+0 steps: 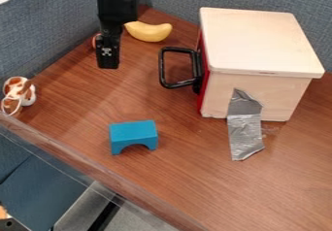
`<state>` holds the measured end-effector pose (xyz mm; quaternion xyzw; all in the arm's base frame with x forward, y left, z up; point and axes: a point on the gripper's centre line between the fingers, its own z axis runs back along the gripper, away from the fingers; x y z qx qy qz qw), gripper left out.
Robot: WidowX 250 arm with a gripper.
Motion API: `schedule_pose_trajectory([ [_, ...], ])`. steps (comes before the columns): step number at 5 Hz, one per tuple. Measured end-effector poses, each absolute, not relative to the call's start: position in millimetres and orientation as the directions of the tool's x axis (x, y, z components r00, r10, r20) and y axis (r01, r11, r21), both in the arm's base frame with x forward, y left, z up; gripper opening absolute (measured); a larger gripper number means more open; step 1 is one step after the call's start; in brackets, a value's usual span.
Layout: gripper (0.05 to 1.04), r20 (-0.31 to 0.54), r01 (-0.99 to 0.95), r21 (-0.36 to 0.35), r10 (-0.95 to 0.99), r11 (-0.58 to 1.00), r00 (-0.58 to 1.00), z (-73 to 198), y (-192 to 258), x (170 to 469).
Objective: Opened the drawer
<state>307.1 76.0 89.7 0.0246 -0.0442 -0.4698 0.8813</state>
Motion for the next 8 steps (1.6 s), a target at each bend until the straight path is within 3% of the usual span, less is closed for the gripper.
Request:
schedule_pose_trajectory([
  [4, 1.0, 0.128, 0.678, 0.019, -0.675, 0.734, 0.727, 84, 70, 311],
  [5, 1.0, 0.139, 0.541, 0.024, -0.538, 0.841, 0.831, 85, 66, 317],
  [6, 1.0, 0.169, 0.413, -0.026, -0.403, 0.911, 0.9, 78, 58, 324],
  [8, 1.0, 0.184, 0.379, -0.024, -0.369, 0.925, 0.911, 71, 34, 353],
])
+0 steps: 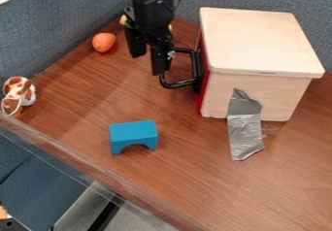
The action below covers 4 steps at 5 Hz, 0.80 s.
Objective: Opened the drawer
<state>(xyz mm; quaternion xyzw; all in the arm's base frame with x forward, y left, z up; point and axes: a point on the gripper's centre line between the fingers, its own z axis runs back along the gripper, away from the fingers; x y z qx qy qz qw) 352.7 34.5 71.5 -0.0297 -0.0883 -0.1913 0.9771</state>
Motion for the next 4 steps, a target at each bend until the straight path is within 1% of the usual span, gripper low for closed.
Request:
schedule_pose_trajectory([
  [1, 1.0, 0.193, 0.344, -0.029, -0.333, 0.938, 0.923, 70, 35, 363],
  [2, 1.0, 0.182, 0.332, -0.037, -0.321, 0.942, 0.929, 64, 36, 366],
  [3, 1.0, 0.194, 0.274, -0.026, -0.264, 0.961, 0.945, 64, 44, 369],
  [4, 1.0, 0.15, 0.141, -0.027, -0.136, 0.99, 0.979, 58, 46, 365],
])
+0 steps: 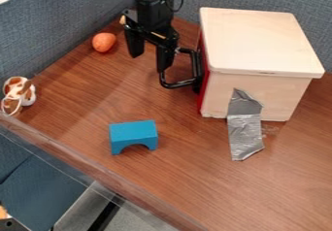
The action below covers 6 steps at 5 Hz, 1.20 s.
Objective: Opened the drawer
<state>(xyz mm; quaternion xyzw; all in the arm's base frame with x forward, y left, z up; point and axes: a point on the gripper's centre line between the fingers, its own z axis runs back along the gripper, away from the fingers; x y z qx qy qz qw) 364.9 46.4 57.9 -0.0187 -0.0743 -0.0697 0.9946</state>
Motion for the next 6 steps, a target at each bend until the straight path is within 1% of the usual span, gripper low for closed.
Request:
schedule_pose_trajectory([
  [1, 1.0, 0.134, 0.054, -0.049, -0.047, 0.997, 0.99, 56, 44, 363],
  [2, 1.0, 0.12, 0.013, -0.076, -0.004, 0.997, 0.993, 53, 41, 365],
  [3, 1.0, 0.129, 0.007, -0.086, 0.004, 0.996, 0.992, 55, 39, 369],
  [5, 1.0, 0.118, -0.015, -0.117, 0.029, 0.993, 0.993, 46, 37, 378],
  [6, 0.952, 0.11, -0.017, -0.119, 0.03, 0.993, 0.993, 41, 37, 381],
])
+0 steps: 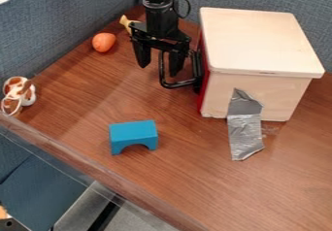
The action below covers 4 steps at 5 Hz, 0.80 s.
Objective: Opened the drawer
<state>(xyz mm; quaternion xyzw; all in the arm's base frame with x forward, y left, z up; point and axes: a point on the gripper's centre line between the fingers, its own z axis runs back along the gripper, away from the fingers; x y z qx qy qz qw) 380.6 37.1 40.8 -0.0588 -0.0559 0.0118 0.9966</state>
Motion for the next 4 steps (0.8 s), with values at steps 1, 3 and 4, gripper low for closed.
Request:
schedule_pose_trajectory([
  [1, 0.668, 0.12, -0.029, -0.105, 0.042, 0.994, 0.992, 37.2, 39.6, 382.5],
  [3, 0.365, 0.116, -0.049, -0.105, 0.061, 0.993, 0.991, 33.1, 39.0, 379.5],
  [4, 0.365, 0.117, -0.047, -0.103, 0.059, 0.994, 0.991, 32.7, 38.6, 379.6],
])
